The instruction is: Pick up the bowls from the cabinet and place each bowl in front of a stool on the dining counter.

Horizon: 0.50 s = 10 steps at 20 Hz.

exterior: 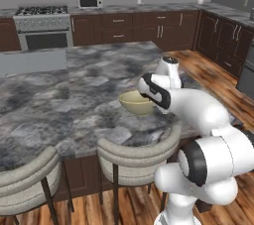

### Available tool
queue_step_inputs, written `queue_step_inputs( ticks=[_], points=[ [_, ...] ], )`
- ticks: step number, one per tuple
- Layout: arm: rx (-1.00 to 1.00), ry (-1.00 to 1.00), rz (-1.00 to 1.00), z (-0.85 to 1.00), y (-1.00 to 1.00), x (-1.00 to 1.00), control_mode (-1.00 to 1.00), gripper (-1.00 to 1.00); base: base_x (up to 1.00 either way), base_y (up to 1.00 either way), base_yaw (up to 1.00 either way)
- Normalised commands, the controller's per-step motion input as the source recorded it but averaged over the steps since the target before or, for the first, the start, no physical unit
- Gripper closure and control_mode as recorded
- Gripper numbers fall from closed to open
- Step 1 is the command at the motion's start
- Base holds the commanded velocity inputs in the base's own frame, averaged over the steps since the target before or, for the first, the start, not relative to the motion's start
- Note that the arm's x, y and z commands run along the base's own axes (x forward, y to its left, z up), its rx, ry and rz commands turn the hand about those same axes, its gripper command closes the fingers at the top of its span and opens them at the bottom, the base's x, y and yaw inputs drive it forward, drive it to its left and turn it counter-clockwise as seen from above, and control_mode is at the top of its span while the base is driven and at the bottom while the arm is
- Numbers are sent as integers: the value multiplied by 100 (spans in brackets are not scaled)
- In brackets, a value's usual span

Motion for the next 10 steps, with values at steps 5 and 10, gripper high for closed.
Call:
queue_step_inputs(
  ticks=[5,10],
  points=[
    [0,-2,7,-67,26,91,-100,100,0,0,0],
    [0,0,2,-65,8,52,-100,100,0,0,0]
  ],
)
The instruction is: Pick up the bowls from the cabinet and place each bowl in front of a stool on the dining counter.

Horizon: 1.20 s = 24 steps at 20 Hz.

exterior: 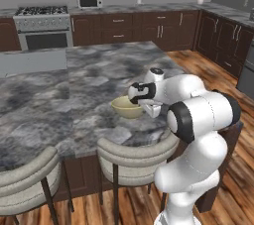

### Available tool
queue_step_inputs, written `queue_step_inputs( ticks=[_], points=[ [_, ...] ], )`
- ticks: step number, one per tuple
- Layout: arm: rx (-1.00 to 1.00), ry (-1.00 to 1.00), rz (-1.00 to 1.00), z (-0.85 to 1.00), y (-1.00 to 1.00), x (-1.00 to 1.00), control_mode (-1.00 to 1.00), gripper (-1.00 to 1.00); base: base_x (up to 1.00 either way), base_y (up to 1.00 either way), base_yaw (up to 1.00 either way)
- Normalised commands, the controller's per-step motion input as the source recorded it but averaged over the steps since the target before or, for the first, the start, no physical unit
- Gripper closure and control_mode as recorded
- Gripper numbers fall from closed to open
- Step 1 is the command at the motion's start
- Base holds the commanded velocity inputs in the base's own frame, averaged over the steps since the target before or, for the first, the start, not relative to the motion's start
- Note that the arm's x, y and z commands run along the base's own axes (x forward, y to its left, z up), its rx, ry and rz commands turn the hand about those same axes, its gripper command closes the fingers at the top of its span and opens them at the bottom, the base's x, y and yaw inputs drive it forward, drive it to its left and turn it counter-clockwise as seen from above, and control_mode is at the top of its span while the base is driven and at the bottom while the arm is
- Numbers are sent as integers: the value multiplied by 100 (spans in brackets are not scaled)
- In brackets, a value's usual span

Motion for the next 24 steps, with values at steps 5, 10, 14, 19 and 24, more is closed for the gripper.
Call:
queue_step_inputs(
  ticks=[5,10,14,19,24],
  points=[
    [0,0,0,-62,0,26,-100,100,0,0,0],
    [0,1,0,-10,0,5,-100,-100,0,0,0],
    [0,0,0,13,0,-2,-100,-100,0,0,0],
    [0,0,1,79,-1,-12,-100,-100,0,0,0],
    [0,0,3,79,-8,-71,-100,-100,0,0,0]
  ],
)
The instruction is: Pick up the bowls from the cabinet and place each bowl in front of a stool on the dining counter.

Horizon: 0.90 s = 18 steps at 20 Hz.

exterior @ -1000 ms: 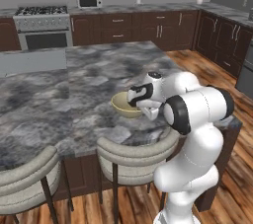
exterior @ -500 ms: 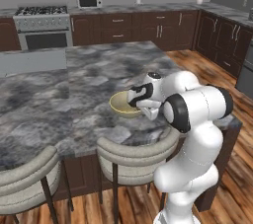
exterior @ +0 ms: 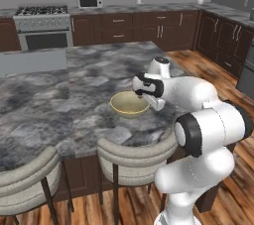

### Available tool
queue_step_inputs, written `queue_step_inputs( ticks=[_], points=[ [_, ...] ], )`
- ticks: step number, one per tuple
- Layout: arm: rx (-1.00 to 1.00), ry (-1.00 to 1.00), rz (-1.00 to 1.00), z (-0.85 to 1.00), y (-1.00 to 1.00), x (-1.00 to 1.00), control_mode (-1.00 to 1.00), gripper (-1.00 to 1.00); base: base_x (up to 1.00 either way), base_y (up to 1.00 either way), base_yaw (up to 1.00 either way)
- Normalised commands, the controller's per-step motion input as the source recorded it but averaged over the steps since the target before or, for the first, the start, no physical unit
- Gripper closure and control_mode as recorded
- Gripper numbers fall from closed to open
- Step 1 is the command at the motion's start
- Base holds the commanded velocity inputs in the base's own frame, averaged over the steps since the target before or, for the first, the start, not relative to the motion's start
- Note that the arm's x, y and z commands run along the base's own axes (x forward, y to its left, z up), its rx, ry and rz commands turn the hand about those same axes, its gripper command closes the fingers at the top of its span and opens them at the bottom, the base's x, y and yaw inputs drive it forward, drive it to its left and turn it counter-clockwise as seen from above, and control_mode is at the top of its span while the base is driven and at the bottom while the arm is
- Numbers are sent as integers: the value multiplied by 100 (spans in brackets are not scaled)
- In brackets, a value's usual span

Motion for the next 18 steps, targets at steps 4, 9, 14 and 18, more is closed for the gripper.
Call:
queue_step_inputs(
  ticks=[4,9,14,18],
  points=[
    [0,0,2,82,0,-100,-100,-100,0,0,0],
    [0,0,7,91,-7,-84,-100,-100,0,0,0],
    [0,0,5,91,-18,-93,-100,-100,0,0,0],
    [0,0,2,91,-15,-100,-100,-100,0,0,0]
  ],
)
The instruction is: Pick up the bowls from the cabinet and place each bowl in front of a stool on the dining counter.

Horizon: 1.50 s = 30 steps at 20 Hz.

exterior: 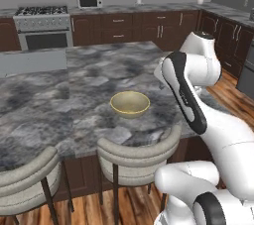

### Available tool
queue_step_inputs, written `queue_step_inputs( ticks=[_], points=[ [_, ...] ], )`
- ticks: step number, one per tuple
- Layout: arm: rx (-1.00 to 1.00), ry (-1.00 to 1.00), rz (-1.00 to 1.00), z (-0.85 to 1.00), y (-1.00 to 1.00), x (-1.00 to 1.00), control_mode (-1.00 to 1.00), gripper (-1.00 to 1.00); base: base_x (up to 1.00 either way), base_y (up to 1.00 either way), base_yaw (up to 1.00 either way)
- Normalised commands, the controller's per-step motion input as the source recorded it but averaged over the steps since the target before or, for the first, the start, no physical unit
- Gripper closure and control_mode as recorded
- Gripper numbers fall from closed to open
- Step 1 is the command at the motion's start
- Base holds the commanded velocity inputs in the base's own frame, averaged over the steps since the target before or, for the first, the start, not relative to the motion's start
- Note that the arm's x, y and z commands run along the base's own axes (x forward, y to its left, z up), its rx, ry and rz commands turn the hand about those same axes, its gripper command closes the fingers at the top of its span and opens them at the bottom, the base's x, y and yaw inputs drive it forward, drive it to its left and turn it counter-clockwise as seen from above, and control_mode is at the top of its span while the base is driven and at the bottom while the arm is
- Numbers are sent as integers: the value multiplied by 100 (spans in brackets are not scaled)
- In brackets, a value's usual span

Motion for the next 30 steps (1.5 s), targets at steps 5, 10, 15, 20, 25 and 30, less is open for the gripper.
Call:
queue_step_inputs(
  ticks=[5,10,15,20,25,30],
  points=[
    [0,0,-4,66,-3,-100,-100,-100,0,0,0],
    [0,2,-10,53,0,-73,-100,-100,0,0,0],
    [0,0,-1,9,0,-43,-100,-100,0,0,0],
    [0,-1,0,0,-10,-67,-100,-100,0,0,0],
    [0,0,0,0,-7,-47,-100,-100,0,0,0],
    [0,0,0,0,0,0,100,-100,0,-32,-1]
  ],
)
